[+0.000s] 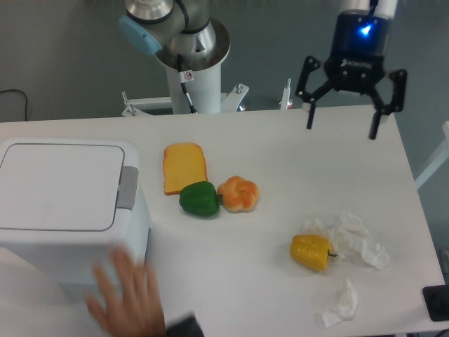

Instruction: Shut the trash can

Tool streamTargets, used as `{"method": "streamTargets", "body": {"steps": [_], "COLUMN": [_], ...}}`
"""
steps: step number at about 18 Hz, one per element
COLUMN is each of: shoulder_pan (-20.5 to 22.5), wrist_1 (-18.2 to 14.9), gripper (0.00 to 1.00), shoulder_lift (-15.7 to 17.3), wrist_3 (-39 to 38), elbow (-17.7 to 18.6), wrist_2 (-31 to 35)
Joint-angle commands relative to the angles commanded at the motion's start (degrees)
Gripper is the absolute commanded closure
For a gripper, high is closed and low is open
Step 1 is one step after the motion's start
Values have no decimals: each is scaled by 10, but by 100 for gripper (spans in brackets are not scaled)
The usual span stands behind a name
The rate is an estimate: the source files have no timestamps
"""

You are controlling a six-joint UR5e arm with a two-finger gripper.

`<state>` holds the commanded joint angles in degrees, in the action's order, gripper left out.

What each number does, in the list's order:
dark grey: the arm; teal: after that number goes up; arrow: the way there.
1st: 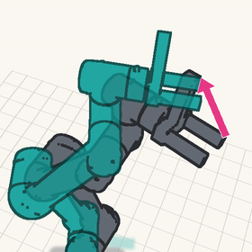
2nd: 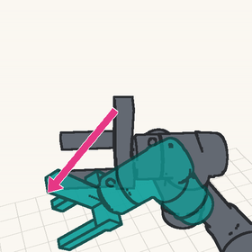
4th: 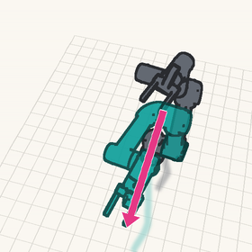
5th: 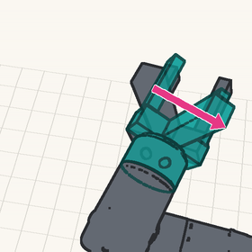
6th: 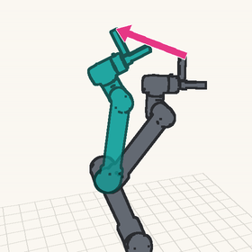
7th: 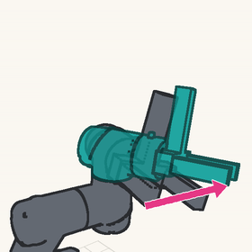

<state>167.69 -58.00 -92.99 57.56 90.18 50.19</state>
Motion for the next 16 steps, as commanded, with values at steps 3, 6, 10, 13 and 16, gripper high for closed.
{"method": "streamTargets", "body": {"steps": [3,6,10,13,16], "shoulder_pan": [-4,-16,-27,-26,-21], "wrist_1": [-12,-26,-35,-38,-50], "gripper": [0,0,0,0,0], "shoulder_lift": [6,22,22,22,22], "wrist_3": [54,125,208,313,333], "elbow": [3,18,20,25,27], "wrist_2": [67,151,241,279,279]}}
